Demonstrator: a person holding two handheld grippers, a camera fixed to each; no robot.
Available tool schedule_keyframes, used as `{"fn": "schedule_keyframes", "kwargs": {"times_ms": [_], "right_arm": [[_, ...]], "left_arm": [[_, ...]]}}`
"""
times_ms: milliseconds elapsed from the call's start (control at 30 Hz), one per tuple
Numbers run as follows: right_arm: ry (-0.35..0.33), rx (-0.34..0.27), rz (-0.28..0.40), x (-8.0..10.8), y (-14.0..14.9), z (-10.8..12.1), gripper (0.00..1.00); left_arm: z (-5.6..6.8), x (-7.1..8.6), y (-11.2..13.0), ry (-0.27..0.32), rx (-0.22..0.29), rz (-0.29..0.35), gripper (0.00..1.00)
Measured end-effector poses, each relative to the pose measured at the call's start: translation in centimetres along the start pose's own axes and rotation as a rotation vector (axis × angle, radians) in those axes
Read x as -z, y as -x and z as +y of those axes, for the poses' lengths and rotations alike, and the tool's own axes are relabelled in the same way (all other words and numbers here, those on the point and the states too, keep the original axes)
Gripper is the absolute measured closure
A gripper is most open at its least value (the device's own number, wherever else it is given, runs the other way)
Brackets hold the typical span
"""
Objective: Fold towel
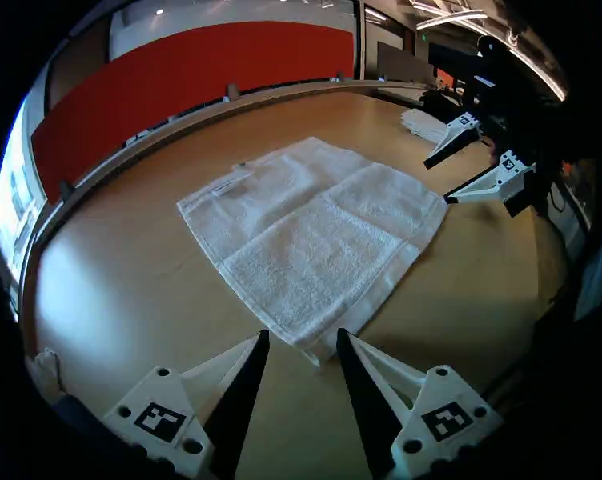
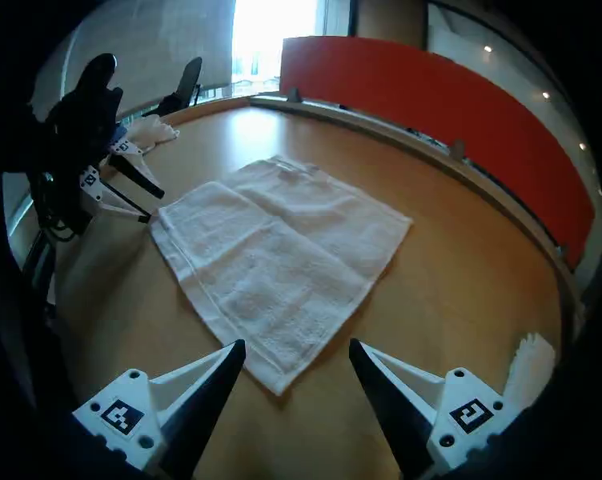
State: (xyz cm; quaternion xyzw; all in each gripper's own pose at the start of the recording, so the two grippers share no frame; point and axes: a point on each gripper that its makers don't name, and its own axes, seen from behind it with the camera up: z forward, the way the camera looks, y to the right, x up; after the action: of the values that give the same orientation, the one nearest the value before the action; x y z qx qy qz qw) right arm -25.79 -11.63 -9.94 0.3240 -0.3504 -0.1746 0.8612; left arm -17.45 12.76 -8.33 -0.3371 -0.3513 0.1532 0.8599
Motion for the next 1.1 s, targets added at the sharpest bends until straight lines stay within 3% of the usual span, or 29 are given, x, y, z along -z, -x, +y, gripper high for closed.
{"fn": "schedule_keyframes", "kwargs": {"times_ms": [767,1100], "right_arm": [[-0.032,-0.011,-0.04,-0.8,1.9,-0.8,0.0],[-0.054,-0.031,-0.033,-0.8,2.2,-1.0,0.05]], "left_arm": [[0.3,-0.6,1.3,0.017,0.012,-0.044,0.39],[0.4,-0.6,1.4,0.026,0.007,-0.05,0.39]]}}
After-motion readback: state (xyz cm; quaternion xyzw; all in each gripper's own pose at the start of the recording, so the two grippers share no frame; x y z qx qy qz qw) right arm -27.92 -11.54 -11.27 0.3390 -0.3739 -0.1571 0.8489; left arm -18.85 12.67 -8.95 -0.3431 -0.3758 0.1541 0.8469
